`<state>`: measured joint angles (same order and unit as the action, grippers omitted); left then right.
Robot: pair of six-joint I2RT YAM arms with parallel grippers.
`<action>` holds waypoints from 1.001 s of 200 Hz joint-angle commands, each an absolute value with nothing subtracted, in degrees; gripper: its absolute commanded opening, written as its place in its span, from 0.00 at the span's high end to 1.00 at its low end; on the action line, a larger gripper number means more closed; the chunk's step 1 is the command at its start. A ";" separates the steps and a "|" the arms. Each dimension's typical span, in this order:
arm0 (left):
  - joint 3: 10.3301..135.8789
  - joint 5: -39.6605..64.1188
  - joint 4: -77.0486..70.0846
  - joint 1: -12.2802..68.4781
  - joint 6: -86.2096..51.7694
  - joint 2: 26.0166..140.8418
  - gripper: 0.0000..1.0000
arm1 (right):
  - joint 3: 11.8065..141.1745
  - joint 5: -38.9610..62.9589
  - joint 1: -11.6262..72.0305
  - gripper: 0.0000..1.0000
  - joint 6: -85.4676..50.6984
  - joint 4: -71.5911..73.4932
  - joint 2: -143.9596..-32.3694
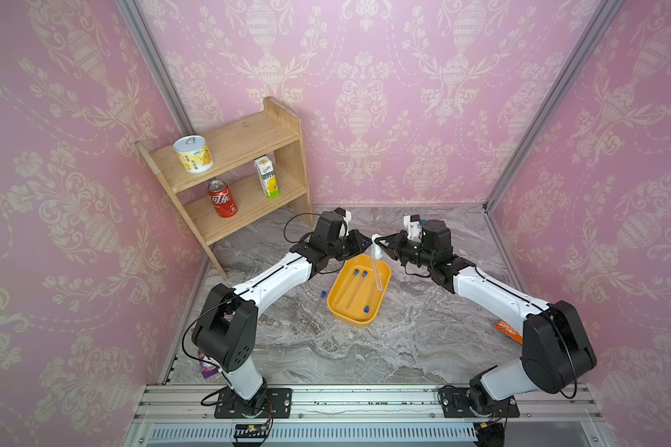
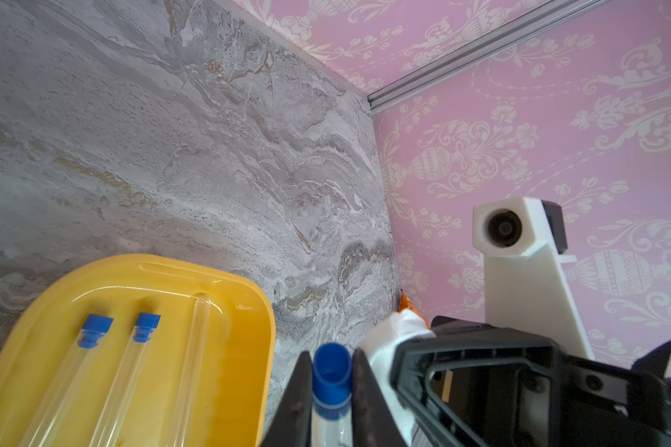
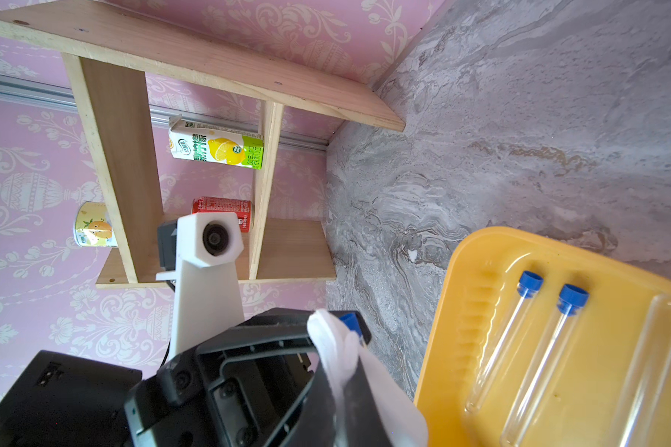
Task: Wipe the exteriors of test tubes
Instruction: Wipe the dirt from the test tube, then place the test tube in the storage box.
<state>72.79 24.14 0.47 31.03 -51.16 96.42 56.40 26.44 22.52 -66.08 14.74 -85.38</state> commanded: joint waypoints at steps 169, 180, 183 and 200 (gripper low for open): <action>75.67 24.71 1.84 30.15 -50.12 97.89 0.87 | 37.51 19.40 35.73 1.00 -62.55 1.33 -60.07; 75.54 24.72 2.25 30.06 -49.78 97.86 0.87 | 38.33 18.99 35.66 1.00 -61.18 -1.20 -58.90; 75.56 24.70 2.47 30.01 -49.56 97.83 0.87 | 38.52 18.89 35.64 1.00 -60.73 -1.88 -58.57; 75.80 24.63 4.81 29.89 -47.91 97.73 0.87 | 40.24 18.46 34.70 1.00 -58.09 -6.13 -57.12</action>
<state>74.39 24.14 1.65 30.55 -50.85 97.49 37.36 20.49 35.40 -62.94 1.50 -59.29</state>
